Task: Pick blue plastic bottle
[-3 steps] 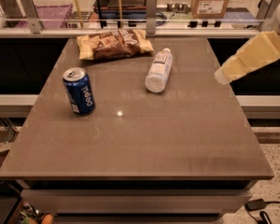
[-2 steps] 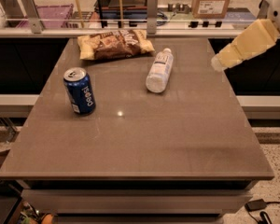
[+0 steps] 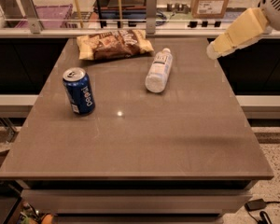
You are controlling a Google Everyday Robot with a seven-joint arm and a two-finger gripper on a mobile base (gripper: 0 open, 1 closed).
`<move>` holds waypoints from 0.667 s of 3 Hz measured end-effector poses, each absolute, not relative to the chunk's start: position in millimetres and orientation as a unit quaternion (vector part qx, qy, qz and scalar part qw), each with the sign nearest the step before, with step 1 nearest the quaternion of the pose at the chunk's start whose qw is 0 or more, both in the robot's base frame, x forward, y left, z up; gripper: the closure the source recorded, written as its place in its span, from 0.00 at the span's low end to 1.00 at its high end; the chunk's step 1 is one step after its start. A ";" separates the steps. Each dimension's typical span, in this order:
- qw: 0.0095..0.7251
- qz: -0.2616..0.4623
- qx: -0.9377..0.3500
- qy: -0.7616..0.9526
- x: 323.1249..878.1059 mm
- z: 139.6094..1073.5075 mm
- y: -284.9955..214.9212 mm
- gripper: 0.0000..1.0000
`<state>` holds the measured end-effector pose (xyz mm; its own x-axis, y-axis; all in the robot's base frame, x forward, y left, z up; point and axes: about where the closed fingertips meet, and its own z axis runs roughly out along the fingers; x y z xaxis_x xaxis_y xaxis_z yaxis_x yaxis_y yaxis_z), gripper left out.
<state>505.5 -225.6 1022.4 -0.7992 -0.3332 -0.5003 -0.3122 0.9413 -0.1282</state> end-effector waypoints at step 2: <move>0.268 -0.019 -0.153 0.951 507.6 1024.6 -223.8 0.00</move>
Offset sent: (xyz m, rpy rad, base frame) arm 0.0046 0.0018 0.0046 0.0290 0.0036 -0.0879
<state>507.6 -223.8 1024.6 -0.8092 -0.3016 -0.5042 -0.2817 0.9523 -0.1175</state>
